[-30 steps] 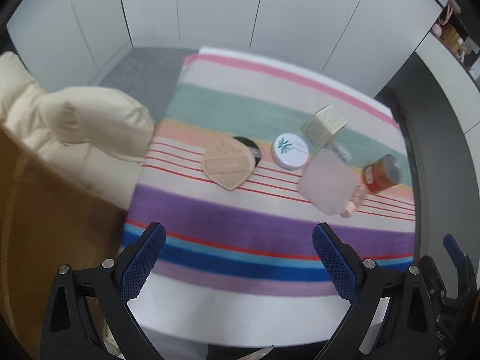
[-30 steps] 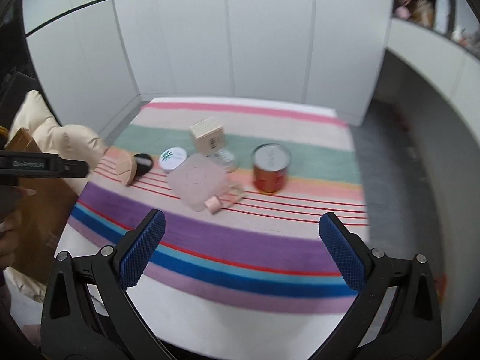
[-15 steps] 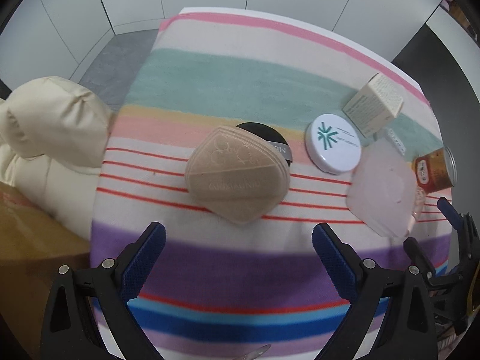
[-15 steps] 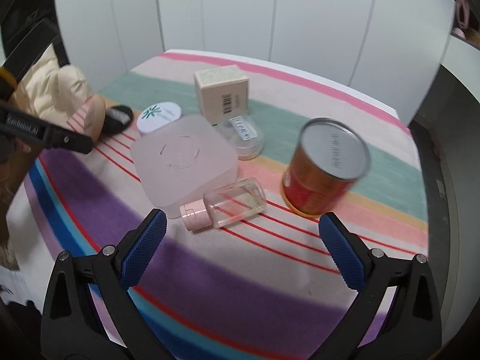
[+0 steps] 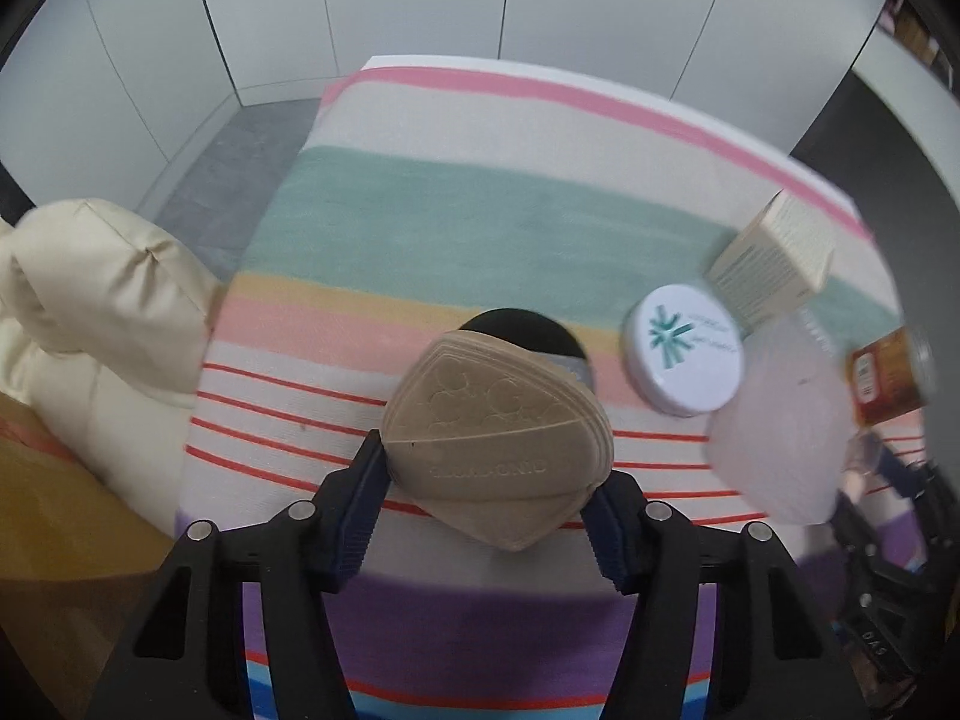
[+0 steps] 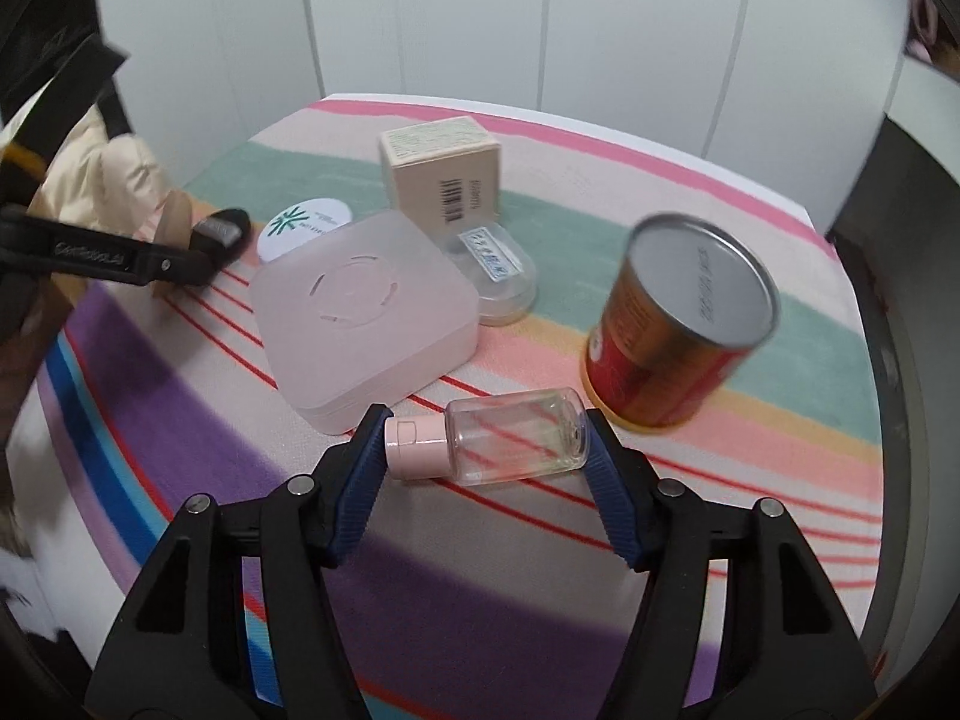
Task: Organize objects
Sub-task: 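Lift the beige puff and glass bottle and carry both toward the cardboard box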
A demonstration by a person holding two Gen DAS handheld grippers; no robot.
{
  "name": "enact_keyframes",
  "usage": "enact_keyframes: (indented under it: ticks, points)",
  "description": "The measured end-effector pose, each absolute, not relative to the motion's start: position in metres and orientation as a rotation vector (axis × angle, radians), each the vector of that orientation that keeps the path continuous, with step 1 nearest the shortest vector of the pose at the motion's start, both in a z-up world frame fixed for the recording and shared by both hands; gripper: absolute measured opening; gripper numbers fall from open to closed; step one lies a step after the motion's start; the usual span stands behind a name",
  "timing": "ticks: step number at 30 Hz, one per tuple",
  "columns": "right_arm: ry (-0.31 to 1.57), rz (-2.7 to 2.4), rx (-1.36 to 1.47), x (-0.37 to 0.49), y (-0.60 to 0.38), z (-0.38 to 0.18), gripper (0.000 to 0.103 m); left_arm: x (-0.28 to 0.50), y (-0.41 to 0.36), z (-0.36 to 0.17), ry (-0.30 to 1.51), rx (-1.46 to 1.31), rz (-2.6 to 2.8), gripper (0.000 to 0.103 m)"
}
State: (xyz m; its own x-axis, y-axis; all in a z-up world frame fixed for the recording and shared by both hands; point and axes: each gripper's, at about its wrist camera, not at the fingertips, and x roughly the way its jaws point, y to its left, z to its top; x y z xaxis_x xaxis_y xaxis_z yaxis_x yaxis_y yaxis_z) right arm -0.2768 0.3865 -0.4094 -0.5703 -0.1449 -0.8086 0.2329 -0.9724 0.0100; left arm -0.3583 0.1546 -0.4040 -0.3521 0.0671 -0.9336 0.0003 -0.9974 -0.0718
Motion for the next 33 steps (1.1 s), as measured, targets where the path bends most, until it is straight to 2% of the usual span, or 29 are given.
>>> enact_keyframes:
  ticks: [11,17,21,25,33]
  points:
    - [-0.079,-2.590,1.478,-0.274,0.398,-0.395,0.065,-0.344,0.168,-0.387,-0.032,-1.781,2.540,0.059]
    - [-0.108,-2.677,1.563,-0.271,0.403,-0.372,0.065,-0.346,0.173,-0.367,0.033,-1.758,2.545,0.057]
    - [-0.085,-2.734,1.575,-0.272,0.409,-0.340,0.065,-0.340,0.184,-0.329,0.077,-1.701,2.570,0.057]
    - [-0.167,-2.767,1.567,-0.278,0.421,-0.301,0.065,-0.342,0.190,-0.284,0.109,-1.624,2.610,0.057]
    - [-0.199,-2.871,1.502,-0.285,0.432,-0.211,0.065,-0.345,0.191,-0.208,0.019,-1.554,2.658,0.057]
